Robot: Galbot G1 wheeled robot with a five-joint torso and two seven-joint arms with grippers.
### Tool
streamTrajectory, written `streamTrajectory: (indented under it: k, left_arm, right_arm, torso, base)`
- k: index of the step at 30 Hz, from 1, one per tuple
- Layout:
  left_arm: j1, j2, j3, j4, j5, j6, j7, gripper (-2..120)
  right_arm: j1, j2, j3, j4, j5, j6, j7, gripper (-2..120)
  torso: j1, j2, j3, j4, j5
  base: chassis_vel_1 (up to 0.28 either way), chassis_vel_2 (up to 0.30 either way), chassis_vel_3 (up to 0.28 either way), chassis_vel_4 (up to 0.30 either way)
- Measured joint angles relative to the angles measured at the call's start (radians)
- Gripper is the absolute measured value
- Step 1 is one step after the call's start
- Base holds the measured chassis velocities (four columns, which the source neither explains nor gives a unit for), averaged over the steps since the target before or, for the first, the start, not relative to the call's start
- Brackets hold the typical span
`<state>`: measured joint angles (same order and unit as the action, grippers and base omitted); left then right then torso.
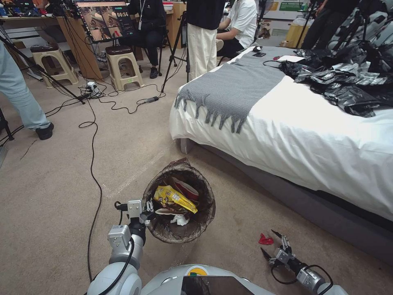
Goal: Pick up the trash bin, then pick up the garbage from the floor and place it into the trash bin.
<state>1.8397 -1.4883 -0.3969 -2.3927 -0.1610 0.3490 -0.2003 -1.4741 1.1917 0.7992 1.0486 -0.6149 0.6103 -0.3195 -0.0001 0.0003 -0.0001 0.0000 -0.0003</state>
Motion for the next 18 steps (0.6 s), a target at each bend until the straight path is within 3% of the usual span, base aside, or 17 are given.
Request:
streamTrajectory:
  k: [9, 18]
  left_arm:
    - [0.003, 0.000, 0.000, -0.002, 0.004, 0.000, 0.000, 0]
    - [0.000, -0.002, 0.002, -0.001, 0.006, 0.000, 0.000, 0]
  right_arm:
    - [0.006, 0.003, 0.002, -0.023, 0.000, 0.008, 0.002, 100]
    - [-0.033, -0.005, 0.033, 0.074, -0.004, 0.009, -0.057, 100]
  torso:
    - [0.000, 0.000, 0.000, 0.0001, 0.0003]
    - [0.000, 0.000, 0.000, 0.0009, 0.0027]
  base:
    - [0.000, 0.000, 0.000, 0.000]
    - [0.000, 0.000, 0.000, 0.000]
